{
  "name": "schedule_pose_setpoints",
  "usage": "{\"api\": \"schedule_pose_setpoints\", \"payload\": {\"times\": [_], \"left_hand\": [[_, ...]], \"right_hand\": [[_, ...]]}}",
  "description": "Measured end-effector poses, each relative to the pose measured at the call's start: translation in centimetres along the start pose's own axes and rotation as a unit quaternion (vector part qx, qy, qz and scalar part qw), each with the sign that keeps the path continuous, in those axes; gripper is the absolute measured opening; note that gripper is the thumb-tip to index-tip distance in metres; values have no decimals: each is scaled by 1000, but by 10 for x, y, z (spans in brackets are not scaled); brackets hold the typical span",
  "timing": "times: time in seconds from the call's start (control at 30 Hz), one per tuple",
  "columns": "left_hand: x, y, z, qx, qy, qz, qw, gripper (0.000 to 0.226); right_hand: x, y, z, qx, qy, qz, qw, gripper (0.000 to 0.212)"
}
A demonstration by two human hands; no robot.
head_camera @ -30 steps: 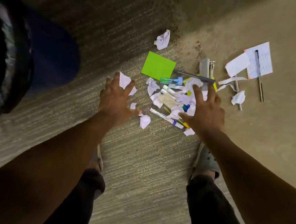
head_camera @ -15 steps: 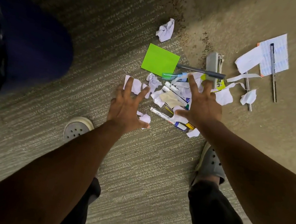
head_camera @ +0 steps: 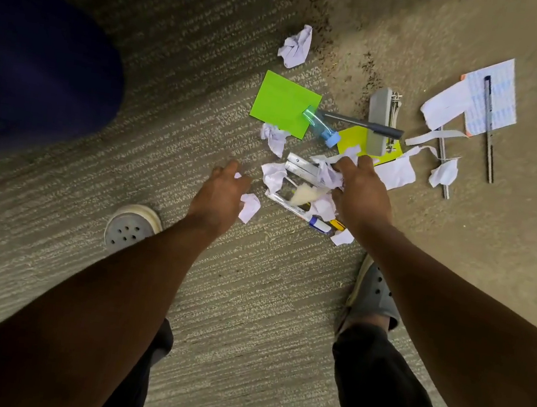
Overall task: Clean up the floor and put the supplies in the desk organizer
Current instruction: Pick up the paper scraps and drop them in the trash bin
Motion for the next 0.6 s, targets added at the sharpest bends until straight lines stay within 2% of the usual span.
{"api": "schedule_pose_setpoints", "payload": {"times": [0.1, 0.23, 0.3, 0.37, 0.47, 0.6], "left_hand": [[10, 6, 0, 109, 9, -31, 994, 21], [33, 28, -5, 243, 59, -96, 963, 12], [47, 43, -7, 314, 102, -118, 937, 14], [62, 62, -7, 360, 138, -138, 912, 26], [87, 105, -8, 394, 153, -173, 890, 36], [125, 184, 0, 429, 144, -267, 851, 16]], "right_hand": [[9, 7, -2, -24, -1, -24, 999, 41], [27, 30, 4, -82, -27, -88, 992, 32], [38, 46, 12, -116, -66, -114, 985, 29], [49, 64, 24, -150, -106, -122, 975, 27], [64, 92, 60, -219, -117, -124, 961, 22], [84, 135, 146, -341, -52, -142, 928, 10]]}}
Point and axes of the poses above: each hand's wrist, its own x-axis away from the middle knuckle, its own y-axis out of the back of the hand, z = x × y, the point moved 3 cm from there along -x, towards the middle knuckle, and after that the axes turned 7 degrees about -x, right-handed, at the moved point
